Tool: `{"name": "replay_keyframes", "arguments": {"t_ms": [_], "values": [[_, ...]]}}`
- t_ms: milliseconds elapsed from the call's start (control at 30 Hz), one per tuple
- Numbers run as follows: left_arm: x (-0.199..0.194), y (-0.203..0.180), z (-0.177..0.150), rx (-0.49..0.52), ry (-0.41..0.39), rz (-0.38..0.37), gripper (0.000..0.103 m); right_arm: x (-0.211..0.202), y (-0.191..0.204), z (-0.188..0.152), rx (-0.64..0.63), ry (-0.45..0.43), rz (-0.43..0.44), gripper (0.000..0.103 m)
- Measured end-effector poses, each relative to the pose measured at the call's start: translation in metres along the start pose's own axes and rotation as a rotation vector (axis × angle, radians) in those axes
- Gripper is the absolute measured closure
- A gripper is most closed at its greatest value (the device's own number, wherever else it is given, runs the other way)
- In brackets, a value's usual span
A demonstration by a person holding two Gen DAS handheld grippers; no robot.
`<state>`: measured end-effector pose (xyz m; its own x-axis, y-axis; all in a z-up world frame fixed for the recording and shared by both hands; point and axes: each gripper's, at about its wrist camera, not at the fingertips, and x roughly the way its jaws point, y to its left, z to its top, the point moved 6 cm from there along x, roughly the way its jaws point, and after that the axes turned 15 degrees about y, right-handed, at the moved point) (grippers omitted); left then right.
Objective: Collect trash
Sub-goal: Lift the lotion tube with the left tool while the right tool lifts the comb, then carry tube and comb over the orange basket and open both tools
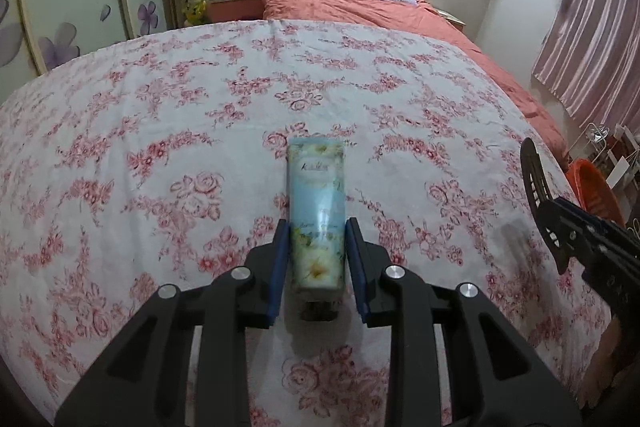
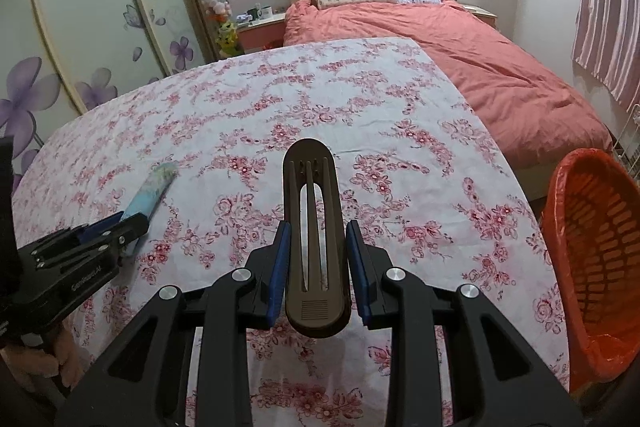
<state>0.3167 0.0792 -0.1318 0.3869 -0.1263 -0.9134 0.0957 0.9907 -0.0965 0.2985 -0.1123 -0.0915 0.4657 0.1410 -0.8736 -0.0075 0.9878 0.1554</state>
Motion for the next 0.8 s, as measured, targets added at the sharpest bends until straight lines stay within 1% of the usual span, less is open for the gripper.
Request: {"name": "replay_keyframes", "arguments": {"t_ms": [33, 67, 167, 200, 233, 267, 467, 633, 800], "values": [[-0.001, 0.0, -0.002, 0.003, -0.002, 0.001, 0.069, 0.0, -0.001, 0.0, 0.003, 0.0, 0.0, 0.074], [-0.002, 0.0, -0.004, 0.004, -0.004, 0.004, 0.064, 0.001, -0.002, 0.0, 0.007, 0.0, 0.002, 0.074], [-0.004, 0.0, -0.012, 0.01, -0.001, 0.011, 0.063, 0.001, -0.003, 0.0, 0.013, 0.002, 0.007, 0.074], [-0.004, 0.0, -0.013, 0.012, -0.002, 0.016, 0.064, 0.001, -0.004, -0.001, 0.013, 0.003, 0.006, 0.074], [-0.004, 0.0, -0.013, 0.012, -0.005, 0.019, 0.068, 0.001, -0.004, -0.002, 0.013, 0.003, 0.005, 0.074], [-0.004, -0.001, -0.013, 0.01, -0.002, 0.018, 0.076, 0.001, -0.004, -0.002, 0.014, 0.004, 0.006, 0.074], [-0.011, 0.0, -0.013, 0.0, -0.027, 0.004, 0.077, -0.014, -0.006, -0.001, 0.02, -0.024, 0.009, 0.074], [-0.035, -0.007, -0.004, 0.021, -0.084, 0.009, 0.077, -0.031, -0.011, 0.003, 0.027, -0.059, 0.009, 0.074], [-0.06, -0.025, 0.005, 0.055, -0.127, 0.0, 0.077, -0.051, -0.016, 0.005, 0.03, -0.095, 0.006, 0.074]]}}
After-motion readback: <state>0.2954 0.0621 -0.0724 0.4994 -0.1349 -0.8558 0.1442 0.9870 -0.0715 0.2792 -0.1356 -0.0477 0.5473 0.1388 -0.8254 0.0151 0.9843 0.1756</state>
